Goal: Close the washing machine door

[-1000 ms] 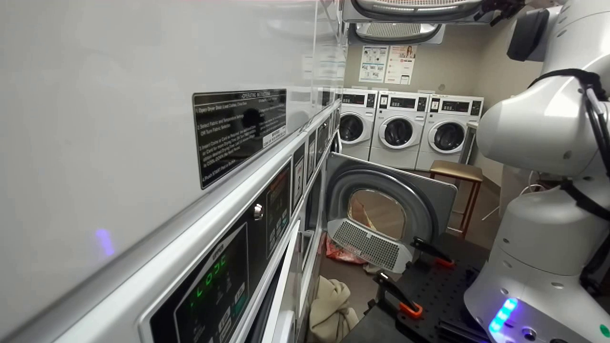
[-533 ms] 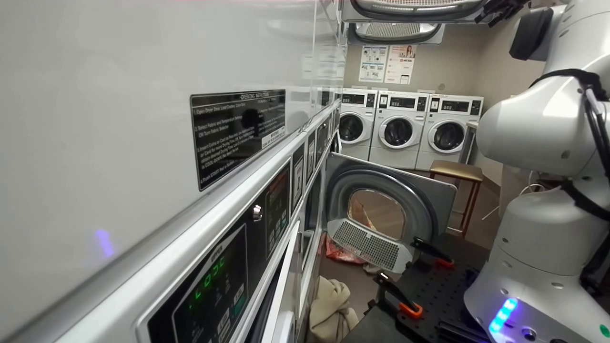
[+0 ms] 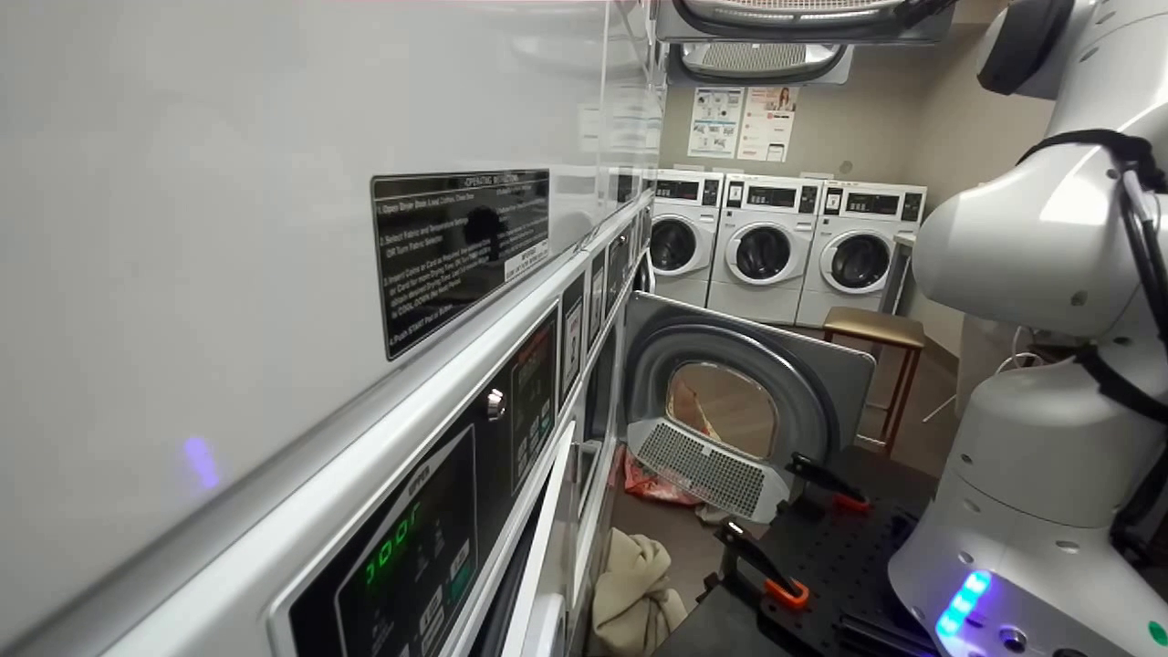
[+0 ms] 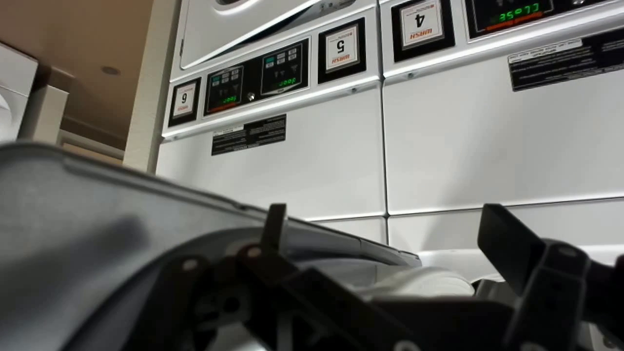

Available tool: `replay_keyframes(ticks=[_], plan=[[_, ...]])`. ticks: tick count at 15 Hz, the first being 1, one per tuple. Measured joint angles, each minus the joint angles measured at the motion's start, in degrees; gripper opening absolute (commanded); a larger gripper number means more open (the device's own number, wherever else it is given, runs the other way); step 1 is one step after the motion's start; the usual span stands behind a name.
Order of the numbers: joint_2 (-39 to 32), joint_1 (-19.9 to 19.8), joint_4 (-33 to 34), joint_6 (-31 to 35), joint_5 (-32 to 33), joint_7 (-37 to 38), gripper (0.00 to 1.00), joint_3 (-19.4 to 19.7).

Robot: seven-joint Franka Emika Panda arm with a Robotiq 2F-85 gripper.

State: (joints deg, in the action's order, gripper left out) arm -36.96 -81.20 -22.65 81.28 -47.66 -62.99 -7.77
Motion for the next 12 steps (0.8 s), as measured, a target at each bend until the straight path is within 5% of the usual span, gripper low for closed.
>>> replay_keyframes(ticks=[12], plan=[[3.8,-5.0,0.0,25.4,3.1,15.7,1.0,5.7]])
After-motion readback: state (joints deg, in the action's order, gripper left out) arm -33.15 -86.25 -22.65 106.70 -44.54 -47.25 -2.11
